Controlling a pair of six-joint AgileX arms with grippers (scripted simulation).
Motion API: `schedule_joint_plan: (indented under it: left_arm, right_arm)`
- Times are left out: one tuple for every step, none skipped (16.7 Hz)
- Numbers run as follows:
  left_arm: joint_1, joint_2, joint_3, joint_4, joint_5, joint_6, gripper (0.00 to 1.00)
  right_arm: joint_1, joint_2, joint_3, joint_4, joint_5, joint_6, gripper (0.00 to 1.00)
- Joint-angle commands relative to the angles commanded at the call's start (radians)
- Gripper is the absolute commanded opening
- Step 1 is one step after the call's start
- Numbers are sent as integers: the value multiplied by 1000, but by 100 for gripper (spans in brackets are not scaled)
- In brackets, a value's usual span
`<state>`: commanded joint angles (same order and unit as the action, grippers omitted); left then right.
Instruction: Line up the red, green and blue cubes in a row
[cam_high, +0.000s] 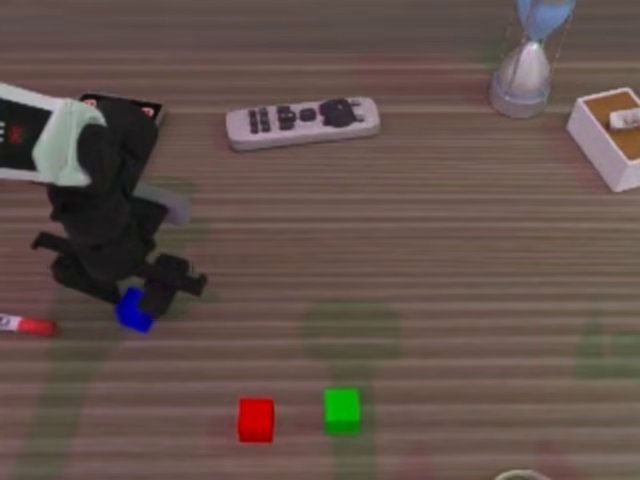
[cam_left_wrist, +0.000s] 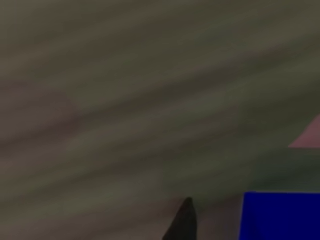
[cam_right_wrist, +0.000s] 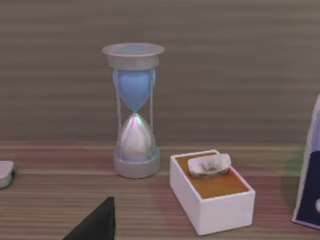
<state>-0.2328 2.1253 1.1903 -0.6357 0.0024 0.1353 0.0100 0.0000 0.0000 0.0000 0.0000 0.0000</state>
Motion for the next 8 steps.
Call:
schedule_joint_plan:
  left_arm:
    - [0,0,0,0,0,0,0]
    - [0,0,0,0,0,0,0]
    - [0,0,0,0,0,0,0]
    - [0,0,0,0,0,0,0]
    - [0,0,0,0,0,0,0]
    - [0,0,0,0,0,0,0]
    - [0,0,0,0,0,0,0]
    - [-1,-50,19,-23,6,-3,0]
  right_arm:
    - [0,0,0,0,0,0,100]
    - [0,0,0,0,0,0,100]
    - [0,0,0,0,0,0,100]
    - [0,0,0,0,0,0,100]
    - [0,0,0,0,0,0,100]
    - [0,0,0,0,0,0,100]
    - [0,0,0,0,0,0,100]
    - [0,0,0,0,0,0,100]
